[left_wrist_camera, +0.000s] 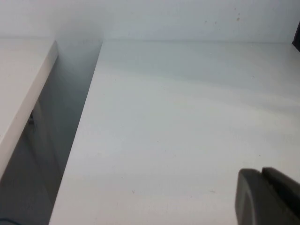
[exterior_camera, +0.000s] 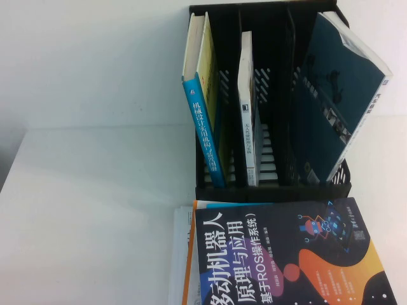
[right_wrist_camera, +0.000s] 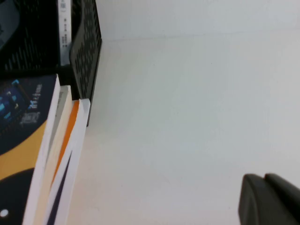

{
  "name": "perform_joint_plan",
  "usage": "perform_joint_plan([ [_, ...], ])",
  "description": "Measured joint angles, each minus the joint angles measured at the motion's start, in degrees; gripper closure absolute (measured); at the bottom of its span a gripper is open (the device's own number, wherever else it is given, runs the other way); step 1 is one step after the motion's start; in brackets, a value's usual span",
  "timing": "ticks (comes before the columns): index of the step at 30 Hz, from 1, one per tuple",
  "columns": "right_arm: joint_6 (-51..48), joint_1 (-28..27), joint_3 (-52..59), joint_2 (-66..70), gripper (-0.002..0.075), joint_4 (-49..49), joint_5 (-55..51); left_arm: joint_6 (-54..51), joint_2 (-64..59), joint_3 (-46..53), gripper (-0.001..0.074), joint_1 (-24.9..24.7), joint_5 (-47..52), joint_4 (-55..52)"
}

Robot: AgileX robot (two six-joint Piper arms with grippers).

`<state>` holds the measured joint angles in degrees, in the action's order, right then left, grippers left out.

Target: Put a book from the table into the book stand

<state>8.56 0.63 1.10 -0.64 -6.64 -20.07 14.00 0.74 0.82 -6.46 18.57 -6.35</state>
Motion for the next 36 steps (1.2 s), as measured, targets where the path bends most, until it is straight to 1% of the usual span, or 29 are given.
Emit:
perform_joint_plan([
  [6, 0.00, 0.00, 0.00, 0.00, 0.0729, -0.03, 0.00, 0.00, 0.00, 0.00, 0.0739, 0.00, 0.00, -0.36],
  [9, 0.00, 0.00, 0.00, 0.00, 0.0729, -2.16, 0.10, 0.00, 0.00, 0.10, 0.0739, 0.00, -0.72, -0.64],
  [13, 0.00, 0.00, 0.36, 0.00, 0.0729, -4.32, 2.79, 0.00, 0.00, 0.44, 0.0739, 0.00, -4.69, -1.36],
  [16, 0.00, 0.00, 0.49, 0.00, 0.0729, -4.65, 9.55, -0.17, 0.00, 0.44, 0.0739, 0.00, -14.03, -4.39],
  [18, 0.00, 0.00, 0.49, 0.00, 0.0729, -4.77, 16.05, -1.79, 0.00, 0.44, 0.0739, 0.00, -23.98, -7.77],
  [22, 0.00, 0.00, 0.49, 0.00, 0.0729, -4.84, 32.72, -5.22, 0.00, 0.44, 0.0739, 0.00, -46.75, -13.77],
  [25, 0.00, 0.00, 0.49, 0.00, 0.0729, -4.84, 42.90, -6.65, 0.00, 0.44, 0.0739, 0.00, -61.19, -17.24],
  [29, 0.00, 0.00, 0.49, 0.00, 0.0729, -5.15, 51.68, -6.77, 0.13, 0.44, 0.0739, 0.00, -76.74, -21.10],
  [31, 0.00, 0.00, 0.49, 0.00, 0.0729, -5.30, 54.44, -6.81, 0.17, 0.44, 0.0739, 0.00, -82.44, -22.61],
  [33, 0.00, 0.00, 0.49, 0.00, 0.0729, -5.30, 55.89, -5.52, 0.17, 0.44, 0.0739, 0.00, -84.95, -23.00],
  [36, 0.21, 0.00, 0.49, 0.00, 0.0729, -5.51, 56.61, -3.56, 0.26, 0.44, 0.0739, 0.00, -83.85, -21.47],
])
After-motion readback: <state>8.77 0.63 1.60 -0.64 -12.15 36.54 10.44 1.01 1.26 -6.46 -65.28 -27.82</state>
